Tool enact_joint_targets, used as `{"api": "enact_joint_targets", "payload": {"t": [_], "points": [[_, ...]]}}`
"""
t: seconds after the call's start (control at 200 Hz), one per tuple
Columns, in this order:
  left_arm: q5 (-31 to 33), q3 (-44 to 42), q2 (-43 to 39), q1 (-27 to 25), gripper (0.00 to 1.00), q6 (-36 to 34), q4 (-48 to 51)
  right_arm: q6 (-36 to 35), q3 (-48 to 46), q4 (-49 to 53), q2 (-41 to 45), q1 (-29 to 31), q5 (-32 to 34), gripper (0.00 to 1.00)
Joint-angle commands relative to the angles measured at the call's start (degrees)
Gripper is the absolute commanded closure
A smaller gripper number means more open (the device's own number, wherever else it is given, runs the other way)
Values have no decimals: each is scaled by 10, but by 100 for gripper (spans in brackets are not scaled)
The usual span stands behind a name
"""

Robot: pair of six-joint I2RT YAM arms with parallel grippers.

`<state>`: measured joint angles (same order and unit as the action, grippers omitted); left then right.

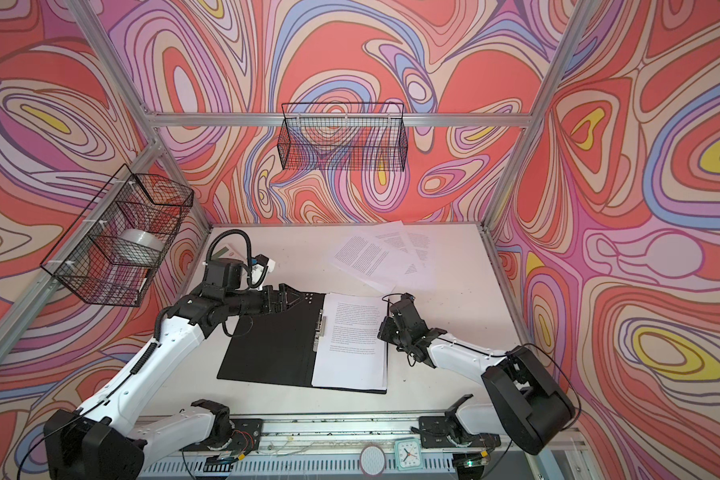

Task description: Put the files into the folder

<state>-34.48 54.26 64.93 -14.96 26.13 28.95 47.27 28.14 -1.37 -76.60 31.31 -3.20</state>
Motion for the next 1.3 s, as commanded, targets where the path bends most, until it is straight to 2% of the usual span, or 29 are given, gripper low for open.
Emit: {"api": "enact_joint_targets", "payload": {"t": [0.0,1.297], "points": [[-3,3,6,-2,0,-6,14,-5,-2,-4,-7,6,1,100],[3,5,18,-2,0,-8,16,-29,18,-28,-61,7,-17,100]]}}
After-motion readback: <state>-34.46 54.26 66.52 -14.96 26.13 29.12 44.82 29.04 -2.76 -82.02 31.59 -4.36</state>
